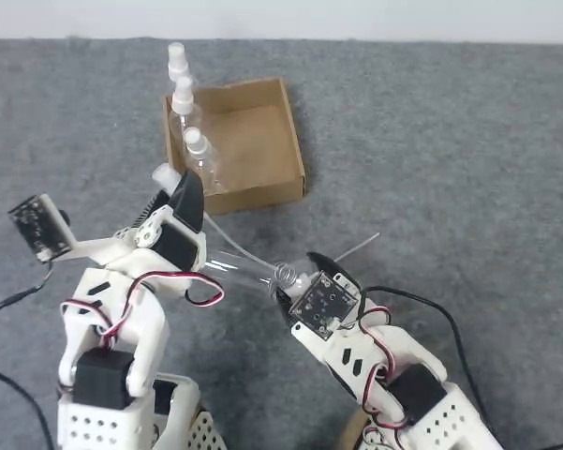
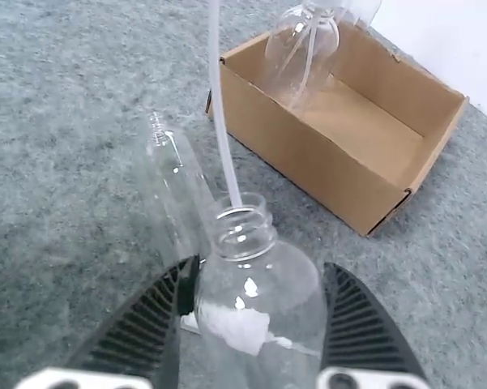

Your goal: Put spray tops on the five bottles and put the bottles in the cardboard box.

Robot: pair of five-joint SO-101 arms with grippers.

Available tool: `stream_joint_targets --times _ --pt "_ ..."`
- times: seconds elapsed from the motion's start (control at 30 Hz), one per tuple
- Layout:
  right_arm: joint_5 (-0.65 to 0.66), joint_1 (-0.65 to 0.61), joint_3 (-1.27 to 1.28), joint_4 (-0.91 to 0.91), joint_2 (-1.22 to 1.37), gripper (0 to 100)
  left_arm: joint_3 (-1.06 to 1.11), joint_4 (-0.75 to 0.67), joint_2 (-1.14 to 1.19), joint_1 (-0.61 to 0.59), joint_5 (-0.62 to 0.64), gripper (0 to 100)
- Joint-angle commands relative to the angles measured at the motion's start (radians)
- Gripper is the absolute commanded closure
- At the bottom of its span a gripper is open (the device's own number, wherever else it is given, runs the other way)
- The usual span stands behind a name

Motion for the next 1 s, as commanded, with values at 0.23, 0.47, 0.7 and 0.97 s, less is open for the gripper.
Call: stream_joint_targets --times 0.23,0.47,0.7,0.97 --pt "0.005 -0.010 -0.018 -0.018 -0.022 87.6 0.022 -0.054 -0.012 0.028 -0.009 99" --pt "0.005 -0.007 -0.018 -0.016 -0.022 87.6 0.022 0.000 -0.012 0.101 -0.009 99" --pt "0.005 -0.005 -0.018 -0.016 -0.022 87.6 0.035 0.000 -0.012 0.101 -0.009 99" --pt "0.005 -0.004 -0.017 -0.016 -0.022 87.6 0.054 0.002 -0.012 0.103 -0.009 99"
